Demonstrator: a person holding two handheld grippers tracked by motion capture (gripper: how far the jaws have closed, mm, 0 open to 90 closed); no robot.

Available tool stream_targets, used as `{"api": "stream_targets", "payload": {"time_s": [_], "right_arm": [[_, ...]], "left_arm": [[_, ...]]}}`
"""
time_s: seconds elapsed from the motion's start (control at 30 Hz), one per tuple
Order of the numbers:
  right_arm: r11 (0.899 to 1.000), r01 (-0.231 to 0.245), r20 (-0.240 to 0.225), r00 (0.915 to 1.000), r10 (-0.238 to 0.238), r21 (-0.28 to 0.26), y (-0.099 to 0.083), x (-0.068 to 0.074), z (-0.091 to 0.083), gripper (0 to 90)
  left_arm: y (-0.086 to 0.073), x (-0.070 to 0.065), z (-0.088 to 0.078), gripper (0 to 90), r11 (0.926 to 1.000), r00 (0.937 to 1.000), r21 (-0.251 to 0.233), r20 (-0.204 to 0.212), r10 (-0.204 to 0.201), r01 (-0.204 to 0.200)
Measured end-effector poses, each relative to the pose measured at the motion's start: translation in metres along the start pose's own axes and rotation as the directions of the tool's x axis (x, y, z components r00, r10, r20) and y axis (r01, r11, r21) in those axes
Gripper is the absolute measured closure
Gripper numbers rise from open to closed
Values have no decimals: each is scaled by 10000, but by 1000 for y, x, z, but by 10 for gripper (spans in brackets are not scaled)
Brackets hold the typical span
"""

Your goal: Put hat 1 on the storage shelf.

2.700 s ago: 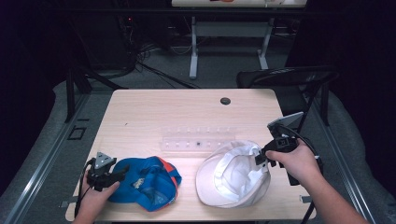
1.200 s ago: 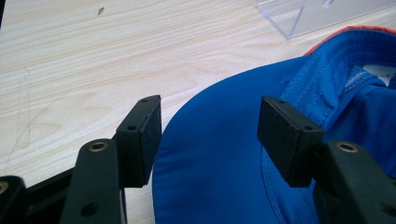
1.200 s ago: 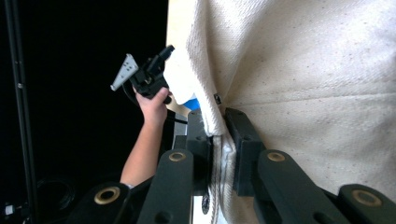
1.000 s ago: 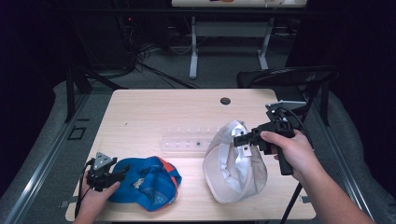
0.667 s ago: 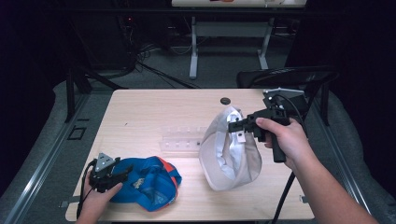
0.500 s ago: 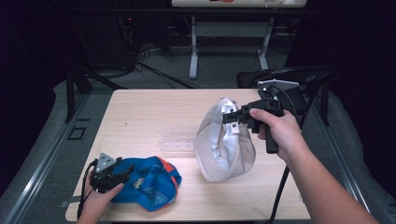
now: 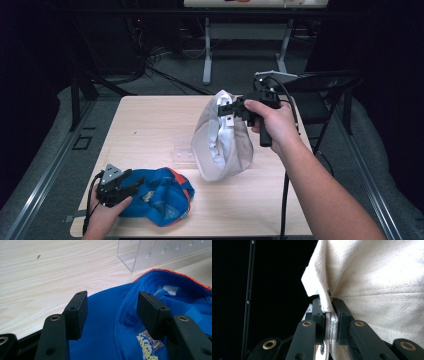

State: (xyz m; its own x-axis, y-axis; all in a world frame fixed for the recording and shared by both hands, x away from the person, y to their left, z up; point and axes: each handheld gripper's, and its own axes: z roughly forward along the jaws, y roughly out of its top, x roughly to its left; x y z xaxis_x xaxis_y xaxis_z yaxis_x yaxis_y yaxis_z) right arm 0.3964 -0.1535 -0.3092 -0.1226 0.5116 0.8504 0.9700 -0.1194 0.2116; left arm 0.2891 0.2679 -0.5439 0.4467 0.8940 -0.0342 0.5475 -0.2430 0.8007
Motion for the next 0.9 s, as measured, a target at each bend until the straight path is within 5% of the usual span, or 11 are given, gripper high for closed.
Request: {"api": "stream_targets", "payload": {"time_s": [0.5,0.9], "right_arm": [[9981,-339,302,9989,355,-518,24,3,26,809],[9915,-709,298,9968,746,-1095,42,2,41,809]], "left_arm": [[5,-4,0,455,9997,9993,-123,297,233,-230],[21,-23,4,456,9969,9961,-384,519,707,-688]]}}
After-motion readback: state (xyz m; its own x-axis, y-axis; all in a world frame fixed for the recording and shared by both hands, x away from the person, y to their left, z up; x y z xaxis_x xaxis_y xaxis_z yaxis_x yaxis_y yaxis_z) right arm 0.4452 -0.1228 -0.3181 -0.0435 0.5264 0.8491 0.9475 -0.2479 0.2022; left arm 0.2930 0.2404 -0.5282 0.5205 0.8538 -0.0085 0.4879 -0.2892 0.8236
